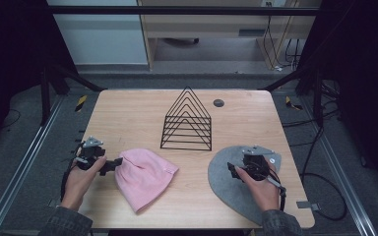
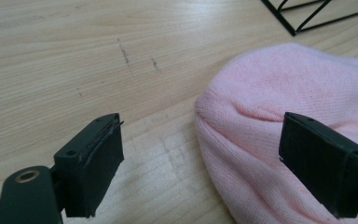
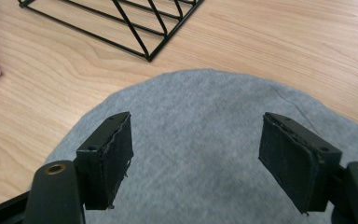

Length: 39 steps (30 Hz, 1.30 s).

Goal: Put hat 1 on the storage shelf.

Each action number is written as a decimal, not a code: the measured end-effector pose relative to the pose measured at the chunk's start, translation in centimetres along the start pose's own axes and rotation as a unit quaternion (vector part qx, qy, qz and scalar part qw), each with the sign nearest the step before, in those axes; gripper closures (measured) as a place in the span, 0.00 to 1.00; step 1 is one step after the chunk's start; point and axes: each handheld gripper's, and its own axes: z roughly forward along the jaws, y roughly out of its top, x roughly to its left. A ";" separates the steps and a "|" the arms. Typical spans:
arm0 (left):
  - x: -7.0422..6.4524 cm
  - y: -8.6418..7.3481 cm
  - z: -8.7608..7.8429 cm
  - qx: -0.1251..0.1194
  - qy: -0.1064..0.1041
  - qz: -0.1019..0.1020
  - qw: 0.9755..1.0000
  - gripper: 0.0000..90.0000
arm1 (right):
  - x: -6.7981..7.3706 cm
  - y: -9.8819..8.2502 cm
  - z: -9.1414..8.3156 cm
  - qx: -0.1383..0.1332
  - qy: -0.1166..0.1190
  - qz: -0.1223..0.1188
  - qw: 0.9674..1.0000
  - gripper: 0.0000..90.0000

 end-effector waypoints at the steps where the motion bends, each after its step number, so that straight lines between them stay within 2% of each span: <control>1: -0.1 0.0 0.1 0.005 0.002 0.004 1.000 0.14 | 0.0 0.0 0.0 0.000 0.000 0.000 1.000 0.29; 3: -0.4 0.1 0.1 0.006 -0.001 0.001 1.000 0.15 | -0.1 -0.3 -0.2 0.007 -0.005 -0.005 1.000 0.29; 5: -0.6 0.2 0.1 0.008 -0.010 0.002 1.000 0.20 | -0.2 -0.4 -0.3 0.008 -0.013 -0.008 1.000 0.29; 7: -0.9 0.3 0.1 0.010 -0.010 -0.001 1.000 0.24 | -0.4 -0.4 -0.4 0.004 -0.014 -0.003 1.000 0.29; 11: -1.2 0.5 0.3 0.011 0.007 0.003 1.000 0.29 | -0.4 -0.5 -0.4 0.010 -0.014 -0.008 1.000 0.31; 13: -0.9 0.5 0.3 0.010 0.014 0.003 1.000 0.37 | -0.3 -0.4 -0.3 0.012 -0.012 -0.009 1.000 0.32; 16: -0.7 0.3 0.4 0.013 0.014 0.001 1.000 0.43 | -0.2 -0.4 -0.2 0.015 -0.012 -0.012 1.000 0.31; 20: -0.5 0.1 0.8 0.022 0.000 -0.009 1.000 0.45 | -0.1 -0.5 -0.1 0.020 -0.011 -0.013 1.000 0.31; 25: -0.9 -0.1 1.6 0.044 -0.008 0.005 0.999 0.47 | 0.1 -0.5 0.0 0.022 -0.009 -0.019 1.000 0.30; 28: -1.0 -0.2 1.8 0.052 -0.013 0.005 0.999 0.53 | 0.3 -0.5 0.1 0.026 -0.005 -0.025 0.999 0.29; 30: -1.0 -0.4 2.2 0.058 -0.026 0.002 0.998 0.57 | 0.3 -0.5 0.2 0.028 -0.004 -0.027 0.999 0.28; 32: -1.1 -0.4 2.3 0.060 -0.030 0.004 0.998 0.58 | 0.4 -0.5 0.2 0.030 -0.002 -0.027 0.999 0.28; 35: -1.2 -0.4 2.4 0.067 -0.046 0.000 0.997 0.69 | 0.4 -0.5 0.3 0.031 -0.004 -0.028 0.999 0.28; 39: -1.4 -0.3 2.4 0.071 -0.051 -0.001 0.996 0.84 | 0.5 -0.5 0.3 0.031 -0.005 -0.027 0.999 0.28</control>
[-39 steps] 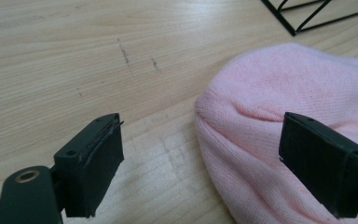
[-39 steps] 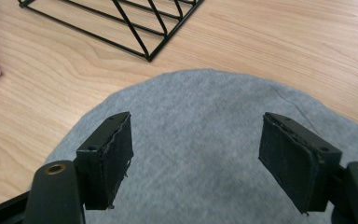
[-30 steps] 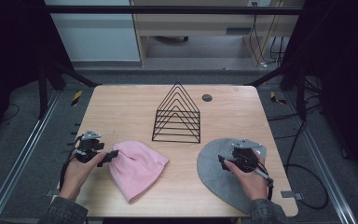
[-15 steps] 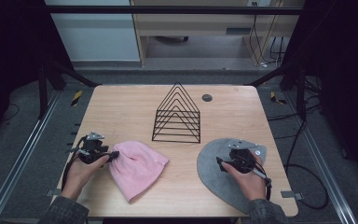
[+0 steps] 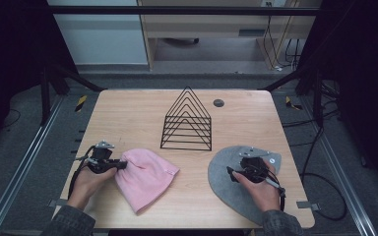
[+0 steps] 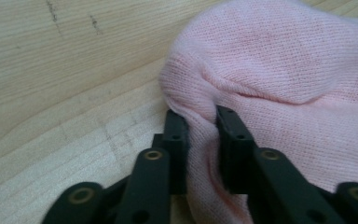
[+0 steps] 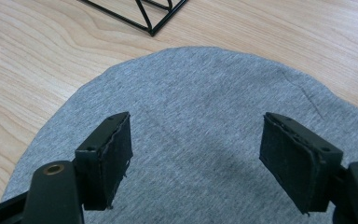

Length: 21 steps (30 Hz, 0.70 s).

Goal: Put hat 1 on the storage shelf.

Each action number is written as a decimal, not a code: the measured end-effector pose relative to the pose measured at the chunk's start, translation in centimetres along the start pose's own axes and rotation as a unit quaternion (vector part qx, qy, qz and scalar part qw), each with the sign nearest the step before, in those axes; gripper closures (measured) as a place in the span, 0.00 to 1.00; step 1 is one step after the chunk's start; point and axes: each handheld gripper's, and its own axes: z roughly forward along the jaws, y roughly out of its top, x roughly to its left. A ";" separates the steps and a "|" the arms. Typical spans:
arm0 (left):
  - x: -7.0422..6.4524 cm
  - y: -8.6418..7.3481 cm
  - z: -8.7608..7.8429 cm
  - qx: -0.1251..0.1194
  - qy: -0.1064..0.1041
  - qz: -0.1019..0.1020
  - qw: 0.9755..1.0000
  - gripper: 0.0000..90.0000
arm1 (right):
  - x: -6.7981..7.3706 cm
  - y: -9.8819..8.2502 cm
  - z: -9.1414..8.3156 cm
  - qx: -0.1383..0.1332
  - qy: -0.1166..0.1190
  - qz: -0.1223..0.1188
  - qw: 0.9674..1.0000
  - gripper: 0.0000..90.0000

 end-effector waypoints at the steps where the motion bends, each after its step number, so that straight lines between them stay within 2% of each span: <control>1: -0.3 0.2 0.0 -0.002 0.006 0.003 1.000 0.86 | 0.0 0.0 0.0 -0.001 0.000 -0.001 1.000 0.28; 2: -0.3 0.2 0.0 -0.002 0.006 0.003 1.000 0.87 | 0.0 0.0 0.0 -0.001 0.000 0.000 1.000 0.28; 4: -0.6 0.4 -0.5 -0.014 0.020 0.022 0.999 0.88 | 0.0 0.0 -0.1 -0.003 -0.001 0.001 1.000 0.28; 5: -0.6 0.4 -0.5 -0.014 0.020 0.022 0.999 0.88 | 0.0 0.0 -0.1 -0.005 -0.002 0.000 1.000 0.28; 6: -0.9 0.6 -0.9 -0.022 0.027 0.036 0.999 0.89 | 0.0 0.0 -0.2 -0.006 0.000 0.001 1.000 0.28; 7: -0.9 0.6 -0.9 -0.022 0.027 0.036 0.999 0.89 | 0.0 0.0 -0.2 -0.007 -0.001 0.001 1.000 0.28; 8: -1.1 0.7 -1.2 -0.028 0.032 0.045 0.998 0.89 | -0.1 0.0 -0.3 -0.008 -0.003 0.000 1.000 0.28; 10: -1.8 1.0 -1.8 -0.039 0.047 0.069 0.996 0.89 | -0.1 0.0 -0.4 -0.010 -0.004 0.003 1.000 0.28; 11: -2.4 1.3 -2.4 -0.056 0.041 0.076 0.995 0.89 | -0.1 0.0 -0.4 -0.010 -0.005 0.002 1.000 0.28; 13: -2.6 1.4 -2.7 -0.063 0.039 0.080 0.994 0.89 | 0.0 0.0 -0.5 -0.011 -0.007 0.002 1.000 0.28; 15: -3.3 1.9 -3.8 -0.079 0.036 0.093 0.992 0.89 | 0.0 0.0 -0.5 -0.013 -0.009 0.002 1.000 0.28; 16: -3.6 2.0 -4.0 -0.083 0.036 0.102 0.991 0.89 | 0.0 0.0 -0.5 -0.015 -0.010 0.001 1.000 0.28; 17: -3.6 2.0 -4.0 -0.083 0.036 0.102 0.991 0.89 | 0.0 0.1 -0.6 -0.018 -0.011 0.003 1.000 0.28; 21: -5.1 2.8 -5.0 -0.088 0.046 0.135 0.986 0.89 | -0.2 0.2 -1.0 -0.032 -0.014 0.005 0.999 0.27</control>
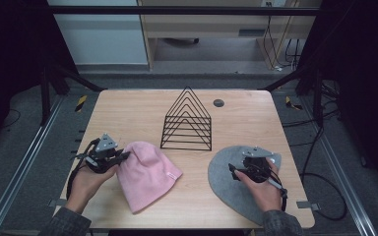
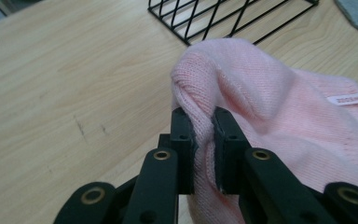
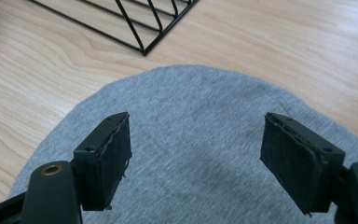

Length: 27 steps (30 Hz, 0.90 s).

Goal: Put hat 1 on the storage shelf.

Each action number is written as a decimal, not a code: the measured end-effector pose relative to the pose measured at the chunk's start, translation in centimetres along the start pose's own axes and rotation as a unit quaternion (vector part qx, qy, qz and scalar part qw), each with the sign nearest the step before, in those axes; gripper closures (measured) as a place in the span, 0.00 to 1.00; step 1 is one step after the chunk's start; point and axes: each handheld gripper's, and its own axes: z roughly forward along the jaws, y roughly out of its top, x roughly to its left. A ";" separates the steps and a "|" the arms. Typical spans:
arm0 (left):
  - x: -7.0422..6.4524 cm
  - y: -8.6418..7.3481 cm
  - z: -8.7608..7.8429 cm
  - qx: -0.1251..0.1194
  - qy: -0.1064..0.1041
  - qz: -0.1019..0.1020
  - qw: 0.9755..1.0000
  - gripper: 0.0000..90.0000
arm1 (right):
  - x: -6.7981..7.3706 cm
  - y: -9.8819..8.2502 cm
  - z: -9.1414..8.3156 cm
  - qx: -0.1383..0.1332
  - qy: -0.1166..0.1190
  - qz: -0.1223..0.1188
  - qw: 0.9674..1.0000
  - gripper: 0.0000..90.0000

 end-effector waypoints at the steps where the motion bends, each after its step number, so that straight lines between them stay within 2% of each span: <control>1: -0.3 0.4 -0.2 -0.001 -0.001 0.008 1.000 0.89 | 0.0 0.0 0.0 0.000 0.000 0.000 1.000 0.27; 2: -0.8 1.2 -0.5 -0.001 -0.003 0.022 1.000 0.89 | 0.0 0.1 -0.2 -0.009 -0.002 -0.004 1.000 0.26; 3: -0.8 1.2 -0.5 -0.001 -0.003 0.022 1.000 0.89 | 0.0 0.1 -0.2 -0.009 -0.002 -0.004 1.000 0.26; 5: -1.1 2.2 -0.7 0.000 -0.008 0.036 0.999 0.89 | 0.1 0.2 -0.4 -0.017 -0.001 -0.005 1.000 0.25; 7: -1.4 3.1 -1.0 -0.005 -0.022 0.041 0.999 0.89 | 0.2 0.3 -0.5 -0.023 -0.001 -0.006 1.000 0.25; 11: -2.1 5.0 -1.7 -0.006 -0.032 0.066 0.997 0.89 | 0.4 0.6 -1.0 -0.037 -0.003 -0.004 0.999 0.26; 17: -3.7 8.1 -3.5 -0.012 -0.041 0.109 0.993 0.89 | 0.6 0.8 -1.4 -0.047 -0.002 -0.006 0.999 0.26; 18: -3.7 8.1 -3.5 -0.012 -0.041 0.109 0.993 0.89 | 0.6 0.8 -1.4 -0.048 -0.001 -0.008 0.999 0.26; 19: -3.9 8.9 -4.2 -0.017 -0.050 0.121 0.991 0.89 | 0.7 0.8 -1.5 -0.048 -0.003 -0.008 0.999 0.26; 21: -3.9 9.2 -4.5 -0.022 -0.053 0.127 0.990 0.89 | 0.9 0.9 -1.7 -0.053 0.000 -0.011 0.999 0.26; 22: -4.0 9.9 -5.2 -0.025 -0.053 0.141 0.988 0.89 | 1.0 1.0 -1.8 -0.054 0.000 -0.013 0.998 0.26; 23: -4.0 9.9 -5.2 -0.025 -0.053 0.141 0.988 0.89 | 1.1 1.1 -1.9 -0.058 0.002 -0.018 0.998 0.26; 24: -4.0 10.5 -5.7 -0.027 -0.053 0.151 0.987 0.89 | 1.3 1.2 -2.0 -0.060 0.003 -0.021 0.998 0.26; 27: -3.9 11.1 -6.3 -0.029 -0.052 0.158 0.986 0.89 | 1.9 1.7 -2.2 -0.067 0.006 -0.028 0.997 0.27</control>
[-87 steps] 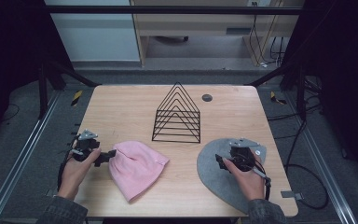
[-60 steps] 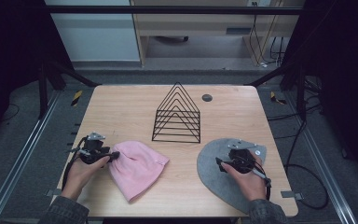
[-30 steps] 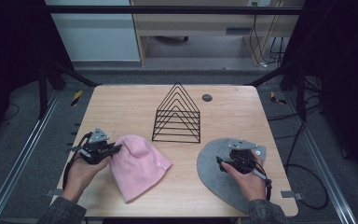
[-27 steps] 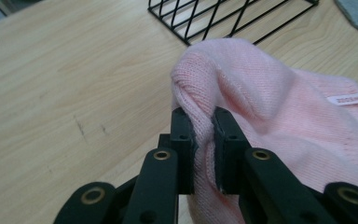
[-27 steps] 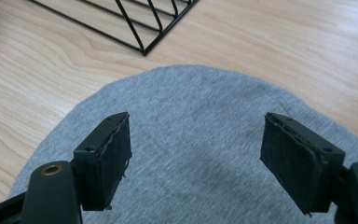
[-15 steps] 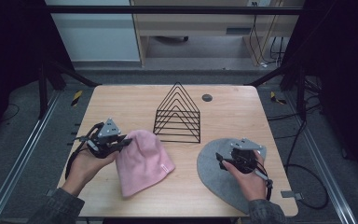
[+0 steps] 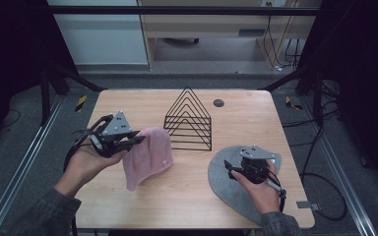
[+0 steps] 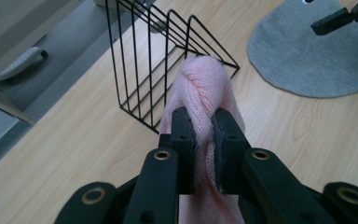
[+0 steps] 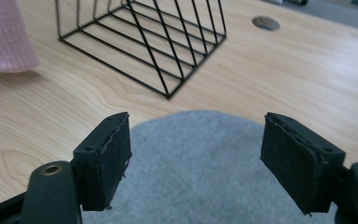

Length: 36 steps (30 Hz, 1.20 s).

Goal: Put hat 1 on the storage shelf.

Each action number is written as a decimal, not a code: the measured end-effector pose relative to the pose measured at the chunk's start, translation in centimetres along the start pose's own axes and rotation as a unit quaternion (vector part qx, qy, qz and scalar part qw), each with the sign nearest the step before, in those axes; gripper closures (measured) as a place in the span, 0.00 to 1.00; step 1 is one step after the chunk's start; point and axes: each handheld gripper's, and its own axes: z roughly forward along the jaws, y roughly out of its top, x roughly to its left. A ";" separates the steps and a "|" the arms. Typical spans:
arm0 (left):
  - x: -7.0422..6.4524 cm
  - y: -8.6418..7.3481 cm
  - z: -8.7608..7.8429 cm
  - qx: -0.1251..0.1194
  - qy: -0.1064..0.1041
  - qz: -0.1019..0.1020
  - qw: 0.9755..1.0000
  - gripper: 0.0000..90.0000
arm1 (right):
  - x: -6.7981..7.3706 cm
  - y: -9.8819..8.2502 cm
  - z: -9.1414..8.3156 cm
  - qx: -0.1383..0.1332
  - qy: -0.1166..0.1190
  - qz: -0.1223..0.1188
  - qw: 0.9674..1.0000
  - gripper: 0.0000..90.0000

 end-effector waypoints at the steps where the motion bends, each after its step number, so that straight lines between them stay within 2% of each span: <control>1: 0.1 0.3 -0.3 -0.003 -0.002 0.000 1.000 0.89 | 0.2 0.2 0.0 -0.002 0.002 -0.004 1.000 0.27; 4: 0.4 1.2 -1.2 -0.011 -0.001 0.009 1.000 0.89 | 1.4 1.2 0.0 -0.009 0.022 -0.012 1.000 0.28; 6: 0.3 1.6 -1.6 -0.014 0.000 0.016 1.000 0.89 | 2.4 1.8 0.2 -0.009 0.035 -0.026 0.999 0.29; 7: 0.3 2.0 -1.9 -0.017 -0.002 0.025 1.000 0.89 | 3.7 2.7 0.6 -0.009 0.055 -0.044 0.997 0.30; 9: 0.2 2.4 -2.3 -0.018 -0.001 0.032 0.999 0.89 | 4.1 3.0 0.8 -0.009 0.063 -0.049 0.997 0.31; 10: 0.2 2.6 -2.5 -0.016 -0.002 0.038 0.999 0.89 | 5.3 3.7 1.4 -0.008 0.092 -0.059 0.994 0.34; 11: 0.2 2.8 -2.7 -0.020 -0.002 0.040 0.999 0.89 | 5.3 3.7 1.4 -0.008 0.092 -0.059 0.994 0.34; 12: 0.3 2.9 -3.0 -0.019 -0.003 0.043 0.999 0.89 | 5.8 4.0 1.8 -0.005 0.105 -0.064 0.992 0.36; 13: 0.4 3.0 -3.2 -0.019 -0.005 0.049 0.999 0.89 | 6.4 4.4 2.4 -0.003 0.124 -0.076 0.989 0.38; 14: 0.5 3.1 -3.3 -0.026 -0.008 0.046 0.999 0.89 | 7.0 4.8 2.8 0.000 0.142 -0.083 0.986 0.39; 15: 0.6 3.2 -3.6 -0.026 -0.009 0.049 0.998 0.89 | 8.1 5.5 3.6 0.006 0.166 -0.100 0.981 0.40; 19: 0.8 3.3 -3.8 -0.033 -0.012 0.053 0.998 0.89 | 9.7 7.1 4.8 0.006 0.205 -0.118 0.972 0.41; 20: 0.9 3.3 -3.9 -0.034 -0.014 0.055 0.998 0.89 | 9.7 7.1 4.8 0.006 0.205 -0.118 0.972 0.41; 21: 1.0 3.3 -4.0 -0.037 -0.016 0.054 0.998 0.89 | 10.2 7.9 5.4 0.009 0.213 -0.130 0.968 0.40; 23: 1.0 3.3 -4.1 -0.040 -0.020 0.053 0.998 0.89 | 10.3 8.5 5.8 0.010 0.222 -0.131 0.966 0.40; 26: 1.0 3.3 -4.3 -0.041 -0.022 0.054 0.997 0.89 | 10.3 9.0 6.2 0.010 0.224 -0.131 0.966 0.41; 29: 1.1 3.5 -4.4 -0.044 -0.024 0.053 0.997 0.89 | 10.2 9.2 6.4 0.014 0.240 -0.130 0.962 0.41; 36: 1.0 4.2 -4.4 -0.051 -0.030 0.059 0.996 0.89 | 10.1 9.2 6.3 0.014 0.246 -0.131 0.960 0.42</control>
